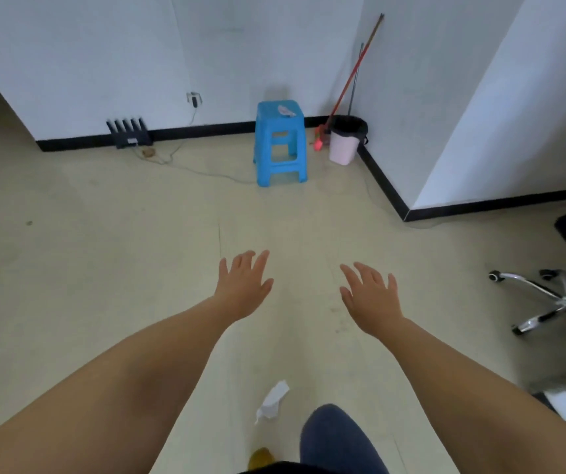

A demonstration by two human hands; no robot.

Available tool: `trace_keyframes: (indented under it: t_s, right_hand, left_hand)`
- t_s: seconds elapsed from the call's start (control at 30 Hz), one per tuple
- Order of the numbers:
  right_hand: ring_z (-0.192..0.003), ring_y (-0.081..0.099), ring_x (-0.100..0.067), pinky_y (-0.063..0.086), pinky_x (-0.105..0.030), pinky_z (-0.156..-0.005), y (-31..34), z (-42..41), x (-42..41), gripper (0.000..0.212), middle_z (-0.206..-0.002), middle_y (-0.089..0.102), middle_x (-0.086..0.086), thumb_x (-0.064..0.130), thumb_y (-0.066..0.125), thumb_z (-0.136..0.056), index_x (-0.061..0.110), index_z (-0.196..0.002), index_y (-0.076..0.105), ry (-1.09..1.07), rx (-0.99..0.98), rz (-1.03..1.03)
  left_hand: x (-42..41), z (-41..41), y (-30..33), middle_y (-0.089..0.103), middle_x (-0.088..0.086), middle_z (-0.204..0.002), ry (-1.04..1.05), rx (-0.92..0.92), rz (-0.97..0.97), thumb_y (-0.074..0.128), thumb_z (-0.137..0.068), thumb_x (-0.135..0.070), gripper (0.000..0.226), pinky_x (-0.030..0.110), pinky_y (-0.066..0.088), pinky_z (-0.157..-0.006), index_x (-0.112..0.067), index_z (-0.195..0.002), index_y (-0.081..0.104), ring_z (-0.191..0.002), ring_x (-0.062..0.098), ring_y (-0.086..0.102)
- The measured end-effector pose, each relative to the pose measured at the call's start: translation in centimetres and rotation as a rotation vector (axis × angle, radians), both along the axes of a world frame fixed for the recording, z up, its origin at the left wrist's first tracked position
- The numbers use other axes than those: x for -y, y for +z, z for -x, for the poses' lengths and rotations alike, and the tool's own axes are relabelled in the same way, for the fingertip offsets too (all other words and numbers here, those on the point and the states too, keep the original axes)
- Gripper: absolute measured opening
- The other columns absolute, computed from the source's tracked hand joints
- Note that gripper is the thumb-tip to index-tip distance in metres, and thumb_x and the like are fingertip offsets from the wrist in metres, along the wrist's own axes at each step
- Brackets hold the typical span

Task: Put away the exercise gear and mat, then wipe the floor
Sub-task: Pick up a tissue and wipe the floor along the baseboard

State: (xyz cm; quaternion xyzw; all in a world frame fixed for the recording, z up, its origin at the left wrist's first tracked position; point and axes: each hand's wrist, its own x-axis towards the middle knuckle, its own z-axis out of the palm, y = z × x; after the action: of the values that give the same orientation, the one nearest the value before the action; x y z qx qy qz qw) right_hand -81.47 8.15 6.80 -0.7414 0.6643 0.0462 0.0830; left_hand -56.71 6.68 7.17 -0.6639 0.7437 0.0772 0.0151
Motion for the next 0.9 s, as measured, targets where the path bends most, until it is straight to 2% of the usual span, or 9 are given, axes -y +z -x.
trace_keyframes:
  t_s: [0.2, 0.57, 0.73, 0.9]
  right_hand:
    - [-0.145, 0.014, -0.019, 0.009, -0.052, -0.116, -1.2, 0.9, 15.6, 0.051, -0.158, 0.014, 0.000, 0.039, 0.020, -0.102, 0.029, -0.151, 0.009, 0.007, -0.030, -0.018]
    - [-0.145, 0.013, -0.019, 0.008, -0.051, -0.116, 1.2, 3.1, 48.2, 0.051, -0.158, 0.015, 0.000, 0.038, 0.022, -0.102, 0.029, -0.151, 0.011, 0.087, -0.019, -0.007]
    - [-0.145, 0.013, -0.019, 0.008, -0.051, -0.116, 0.5, 1.6, 59.9, 0.051, -0.158, 0.014, -0.001, 0.038, 0.022, -0.102, 0.029, -0.151, 0.011, 0.147, -0.024, -0.034]
    - [-0.144, 0.014, -0.019, 0.009, -0.051, -0.116, -0.6, -1.5, 73.4, 0.050, -0.157, 0.017, -0.001, 0.037, 0.023, -0.102, 0.028, -0.150, 0.014, 0.111, 0.014, -0.012]
  left_hand:
    - [14.9, 0.9, -1.9, 0.019, 0.007, -0.154, -0.051, 0.005, -0.048, 0.030, -0.099, -0.045, 0.062, 0.051, 0.008, -0.116, -0.023, -0.151, 0.005, -0.142, 0.024, 0.017]
    - [44.1, 2.0, -0.1, 0.018, 0.006, -0.155, 0.129, -0.074, -0.072, 0.030, -0.099, -0.044, 0.061, 0.049, 0.009, -0.117, -0.024, -0.151, 0.005, -0.142, 0.025, 0.019]
    - [55.6, 1.0, -0.8, 0.018, 0.006, -0.155, 0.150, -0.070, -0.112, 0.029, -0.099, -0.044, 0.061, 0.050, 0.008, -0.116, -0.024, -0.151, 0.006, -0.142, 0.024, 0.018]
    - [68.6, -1.9, -1.8, 0.025, 0.001, -0.153, 0.110, -0.069, -0.082, 0.030, -0.099, -0.042, 0.057, 0.050, 0.010, -0.116, -0.023, -0.150, 0.012, -0.141, 0.022, 0.021]
